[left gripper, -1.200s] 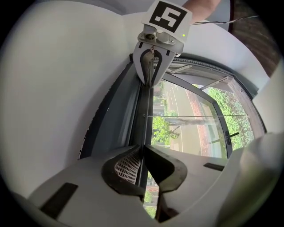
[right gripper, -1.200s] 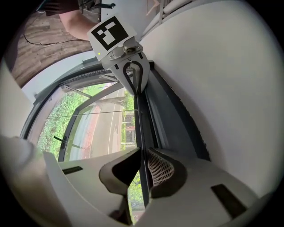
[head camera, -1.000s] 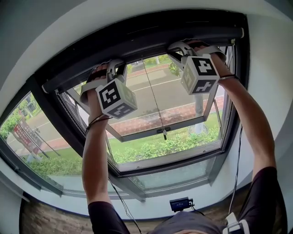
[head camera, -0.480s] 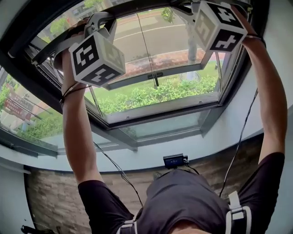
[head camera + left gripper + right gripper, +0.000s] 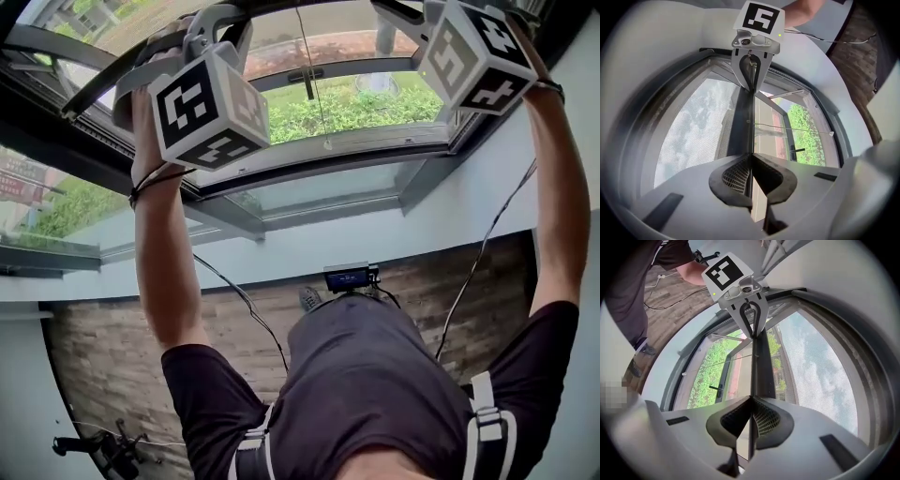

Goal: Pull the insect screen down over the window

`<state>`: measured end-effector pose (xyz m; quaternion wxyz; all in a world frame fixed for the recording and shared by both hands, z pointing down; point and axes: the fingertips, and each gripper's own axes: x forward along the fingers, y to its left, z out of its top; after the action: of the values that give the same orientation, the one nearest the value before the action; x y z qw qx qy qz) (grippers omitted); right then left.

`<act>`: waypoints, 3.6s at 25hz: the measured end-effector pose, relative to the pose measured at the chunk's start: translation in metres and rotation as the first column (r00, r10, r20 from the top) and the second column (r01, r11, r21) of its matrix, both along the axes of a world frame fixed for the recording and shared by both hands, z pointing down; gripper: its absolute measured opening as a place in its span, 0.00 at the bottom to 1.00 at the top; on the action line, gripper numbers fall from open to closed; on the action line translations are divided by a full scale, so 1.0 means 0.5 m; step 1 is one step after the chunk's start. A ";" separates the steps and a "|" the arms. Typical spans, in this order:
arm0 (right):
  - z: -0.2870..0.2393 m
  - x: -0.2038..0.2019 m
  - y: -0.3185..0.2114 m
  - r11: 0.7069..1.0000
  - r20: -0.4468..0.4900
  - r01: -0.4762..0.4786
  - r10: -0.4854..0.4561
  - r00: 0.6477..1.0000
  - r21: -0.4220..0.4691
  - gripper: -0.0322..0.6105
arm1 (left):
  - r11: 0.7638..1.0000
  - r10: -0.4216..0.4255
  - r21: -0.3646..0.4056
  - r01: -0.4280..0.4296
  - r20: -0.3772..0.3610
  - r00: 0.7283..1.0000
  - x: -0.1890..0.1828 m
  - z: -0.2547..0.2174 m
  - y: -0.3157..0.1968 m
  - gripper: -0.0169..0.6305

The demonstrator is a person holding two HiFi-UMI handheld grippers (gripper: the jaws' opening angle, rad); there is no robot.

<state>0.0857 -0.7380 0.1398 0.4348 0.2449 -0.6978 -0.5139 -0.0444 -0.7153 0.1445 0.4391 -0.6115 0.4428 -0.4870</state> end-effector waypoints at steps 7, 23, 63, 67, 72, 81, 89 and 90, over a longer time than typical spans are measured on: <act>0.162 0.009 -0.006 0.993 -0.039 -0.016 0.011 0.999 -0.116 0.08 | 0.990 0.023 -0.139 -0.027 -0.032 0.999 0.013 0.168 -0.006 0.06; 0.448 0.018 -0.013 0.953 -0.101 -0.061 0.032 0.994 -0.296 0.08 | 0.935 -0.005 -0.354 -0.016 -0.059 0.998 0.019 0.453 -0.011 0.06; 0.934 0.003 0.003 0.899 -0.167 -0.170 0.110 0.980 -0.403 0.08 | 0.833 -0.143 -0.547 0.077 -0.079 0.987 0.010 0.943 0.007 0.06; 0.987 0.003 0.008 0.882 -0.180 -0.190 0.123 0.976 -0.431 0.08 | 0.814 -0.165 -0.574 0.084 -0.091 0.982 0.008 0.997 0.012 0.06; 0.997 0.004 -0.003 0.897 -0.135 -0.192 0.149 0.980 -0.398 0.08 | 0.838 -0.168 -0.539 0.084 -0.109 0.980 0.010 1.004 0.003 0.06; 0.992 -0.006 0.005 0.917 -0.142 -0.186 0.144 0.979 -0.354 0.09 | 0.842 -0.151 -0.533 0.082 -0.088 0.985 0.000 1.002 0.013 0.06; 0.993 0.002 0.004 0.949 -0.222 -0.171 0.112 0.968 -0.266 0.09 | 0.856 -0.167 -0.509 0.088 -0.112 0.980 -0.005 0.983 0.017 0.08; 0.987 0.003 0.007 0.952 -0.209 -0.170 0.118 0.971 -0.254 0.09 | 0.859 -0.190 -0.505 0.091 -0.147 0.971 -0.008 0.974 0.021 0.09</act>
<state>0.0873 -0.7344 0.6334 0.5657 0.1832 -0.6964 -0.4019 -0.0486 -0.7047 0.6315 0.1866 -0.7132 0.3872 -0.5537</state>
